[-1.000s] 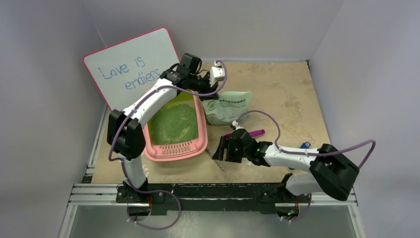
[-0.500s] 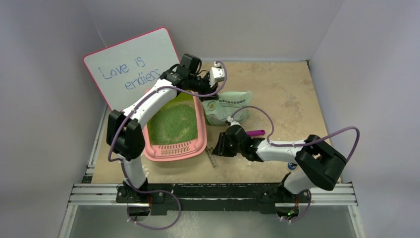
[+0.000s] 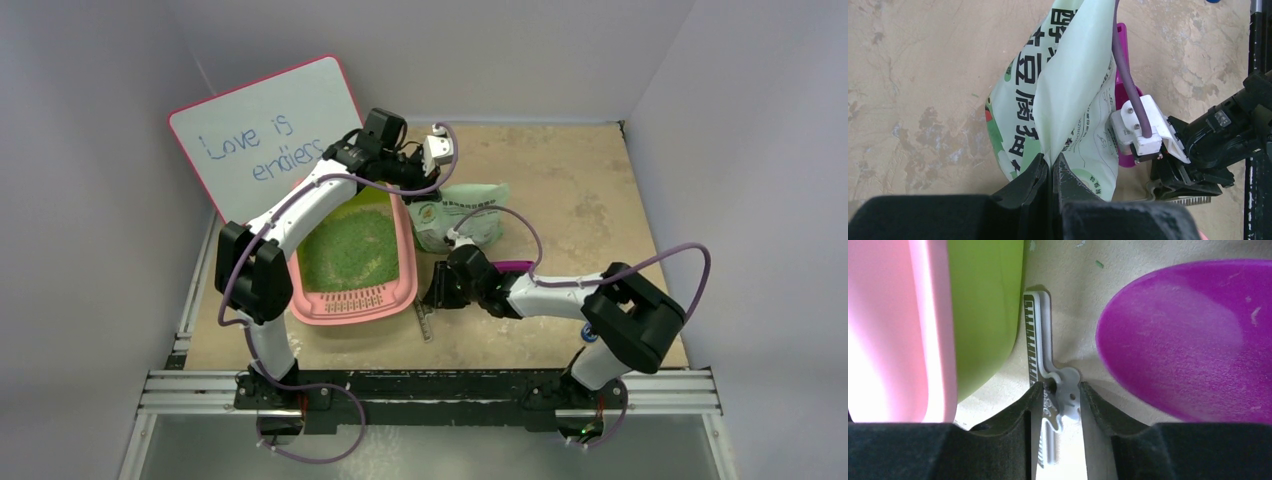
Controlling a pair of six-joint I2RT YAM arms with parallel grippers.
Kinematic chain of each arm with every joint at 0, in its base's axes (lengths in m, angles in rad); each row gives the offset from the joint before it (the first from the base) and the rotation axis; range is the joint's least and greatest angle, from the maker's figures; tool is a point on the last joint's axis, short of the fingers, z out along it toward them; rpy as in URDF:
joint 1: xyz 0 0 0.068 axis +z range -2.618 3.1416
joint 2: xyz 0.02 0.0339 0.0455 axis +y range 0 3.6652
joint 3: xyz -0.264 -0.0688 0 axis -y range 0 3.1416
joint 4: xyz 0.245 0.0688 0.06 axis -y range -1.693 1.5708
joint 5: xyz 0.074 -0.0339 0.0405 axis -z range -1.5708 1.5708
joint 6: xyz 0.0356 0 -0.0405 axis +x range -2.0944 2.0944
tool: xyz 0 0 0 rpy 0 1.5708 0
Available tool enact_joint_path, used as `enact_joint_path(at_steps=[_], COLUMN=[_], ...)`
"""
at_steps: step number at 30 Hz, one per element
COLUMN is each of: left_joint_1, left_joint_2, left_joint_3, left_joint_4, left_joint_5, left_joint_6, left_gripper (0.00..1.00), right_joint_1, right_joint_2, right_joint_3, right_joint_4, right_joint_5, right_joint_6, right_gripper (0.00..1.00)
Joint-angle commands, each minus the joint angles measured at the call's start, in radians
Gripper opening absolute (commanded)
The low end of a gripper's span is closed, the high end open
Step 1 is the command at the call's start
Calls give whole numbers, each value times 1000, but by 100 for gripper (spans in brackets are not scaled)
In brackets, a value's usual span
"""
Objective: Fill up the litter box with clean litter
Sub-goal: Adjust the clamp at the center of the board.
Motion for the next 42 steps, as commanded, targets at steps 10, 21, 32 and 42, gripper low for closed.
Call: enact_joint_path(at_steps=[10, 21, 32, 42], left_joint_1=[6, 6, 6, 6], left_joint_2=[-44, -47, -42, -41], left_joint_3=[6, 5, 4, -4], left_joint_4=[31, 26, 34, 40], left_joint_5=[24, 21, 11, 7], left_joint_6=[-16, -14, -27, -34], left_gripper=[0, 0, 0, 0], right_joint_1=[0, 49, 150, 239], right_joint_2=[-24, -72, 17, 73], right_joint_3=[79, 252, 386, 339], right_joint_4=[-4, -347, -638, -608], right_joint_5=[-119, 55, 397, 531], right_joint_6=[-132, -318, -416, -351], right_gripper=[2, 0, 0, 0])
